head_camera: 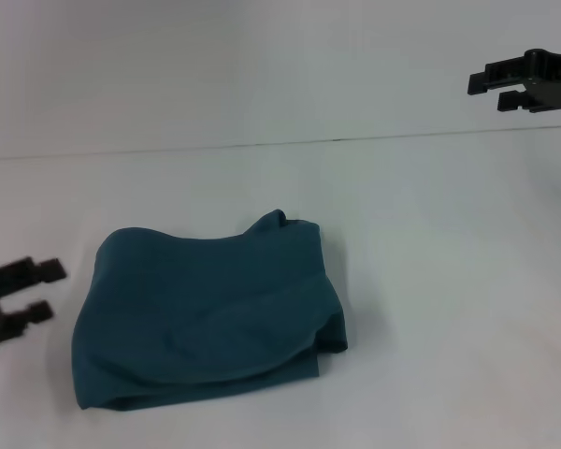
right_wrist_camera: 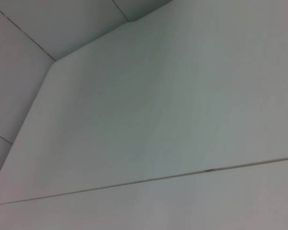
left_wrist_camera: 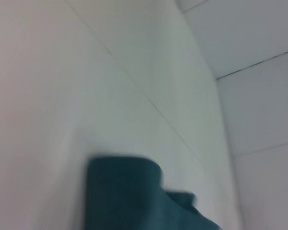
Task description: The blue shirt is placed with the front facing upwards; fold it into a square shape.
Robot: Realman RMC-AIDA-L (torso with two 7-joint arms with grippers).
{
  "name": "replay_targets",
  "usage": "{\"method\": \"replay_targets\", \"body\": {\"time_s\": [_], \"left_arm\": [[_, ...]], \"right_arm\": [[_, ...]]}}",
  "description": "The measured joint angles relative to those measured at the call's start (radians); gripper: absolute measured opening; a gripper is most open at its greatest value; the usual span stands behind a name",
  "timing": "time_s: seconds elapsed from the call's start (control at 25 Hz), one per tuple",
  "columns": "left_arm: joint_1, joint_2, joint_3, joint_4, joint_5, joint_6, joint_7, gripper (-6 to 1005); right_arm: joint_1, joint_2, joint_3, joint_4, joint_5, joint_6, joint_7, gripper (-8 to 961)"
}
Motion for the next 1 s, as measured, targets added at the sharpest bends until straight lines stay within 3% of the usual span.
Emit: {"method": "replay_targets", "body": {"time_s": [0.24, 0.52, 0.72, 0.84, 1.0], "left_arm": [[-0.008, -0.024, -0.004, -0.192, -0.020, -0.055, 0.066, 794], [-0.057, -0.044, 0.071, -0.265, -0.014, -0.139, 0.099, 936], [-0.040, -0.038, 0.042, -0.182, -0.051, -0.005, 0.111, 936], [0.011, -0.032, -0.014, -0.080, -0.078, 0.070, 0.103, 936], [0.051, -0.015, -0.113, -0.047, -0.078, 0.092, 0.092, 936]], "right_arm": [[0.002, 0.004, 0.000, 0.000, 0.000, -0.004, 0.000, 611], [0.007, 0.010, -0.002, 0.000, 0.000, -0.012, -0.006, 610], [0.017, 0.013, -0.004, 0.000, 0.000, -0.091, -0.079, 609], [0.038, 0.018, -0.009, 0.002, 0.001, -0.209, -0.134, 608], [0.083, 0.034, -0.053, 0.051, -0.001, -0.298, -0.128, 608]]}}
